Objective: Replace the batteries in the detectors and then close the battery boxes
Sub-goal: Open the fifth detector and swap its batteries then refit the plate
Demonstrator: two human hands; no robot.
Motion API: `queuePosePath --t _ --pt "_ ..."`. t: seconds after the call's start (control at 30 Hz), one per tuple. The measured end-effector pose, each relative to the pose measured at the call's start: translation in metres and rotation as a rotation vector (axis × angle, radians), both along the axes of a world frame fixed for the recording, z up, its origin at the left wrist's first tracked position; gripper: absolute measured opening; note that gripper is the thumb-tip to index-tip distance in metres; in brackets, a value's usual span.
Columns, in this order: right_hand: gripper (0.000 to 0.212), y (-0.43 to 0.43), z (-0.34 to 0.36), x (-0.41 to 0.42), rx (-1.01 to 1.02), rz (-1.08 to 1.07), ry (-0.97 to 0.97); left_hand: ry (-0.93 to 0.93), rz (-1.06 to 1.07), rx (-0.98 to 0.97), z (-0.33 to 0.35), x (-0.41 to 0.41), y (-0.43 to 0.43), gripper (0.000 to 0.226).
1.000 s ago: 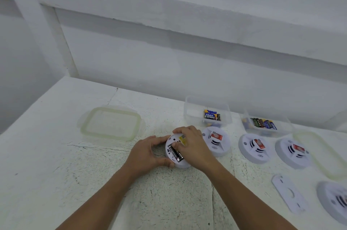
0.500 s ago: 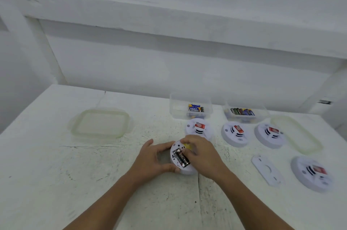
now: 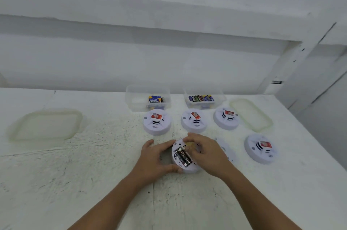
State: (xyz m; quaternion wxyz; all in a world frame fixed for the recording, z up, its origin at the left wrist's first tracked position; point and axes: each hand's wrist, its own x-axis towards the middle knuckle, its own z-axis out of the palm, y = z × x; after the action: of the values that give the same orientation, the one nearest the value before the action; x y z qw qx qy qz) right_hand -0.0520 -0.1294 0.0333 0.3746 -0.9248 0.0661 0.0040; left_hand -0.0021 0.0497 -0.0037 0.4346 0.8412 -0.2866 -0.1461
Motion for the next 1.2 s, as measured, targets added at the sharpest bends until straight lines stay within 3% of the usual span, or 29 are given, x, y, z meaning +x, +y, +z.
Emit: queuePosePath --t 0.1,0.17,0.27,0.4,0.67,0.83,0.97,1.2 --pt "0.017 -0.024 -0.004 -0.003 0.003 -0.079 -0.103 -0.024 0.012 0.013 0.000 -0.002 -0.006 0.095" --pt "0.015 -0.046 -0.011 -0.004 -0.123 -0.177 -0.170 -0.044 0.003 0.042 -0.002 -0.003 -0.007 0.108" --pt "0.015 -0.069 -0.023 -0.008 -0.368 -0.224 -0.097 -0.109 -0.004 0.077 -0.006 -0.004 -0.007 0.118" --pt "0.028 -0.071 -0.034 -0.021 -0.526 -0.201 -0.039 -0.084 0.061 0.093 -0.009 -0.005 -0.009 0.105" --pt "0.026 -0.076 -0.029 -0.018 -0.466 -0.127 0.011 -0.024 0.125 0.076 -0.005 -0.008 -0.013 0.096" --pt "0.019 -0.085 -0.005 -0.011 -0.012 -0.210 0.011 -0.012 0.111 0.070 -0.006 -0.008 -0.014 0.091" --pt "0.017 -0.071 0.020 -0.005 0.040 0.069 -0.008 -0.043 0.108 0.054 -0.006 -0.009 -0.013 0.094" --pt "0.019 -0.045 0.024 0.009 -0.319 0.549 0.013 -0.067 0.080 0.032 -0.011 -0.006 -0.012 0.084"
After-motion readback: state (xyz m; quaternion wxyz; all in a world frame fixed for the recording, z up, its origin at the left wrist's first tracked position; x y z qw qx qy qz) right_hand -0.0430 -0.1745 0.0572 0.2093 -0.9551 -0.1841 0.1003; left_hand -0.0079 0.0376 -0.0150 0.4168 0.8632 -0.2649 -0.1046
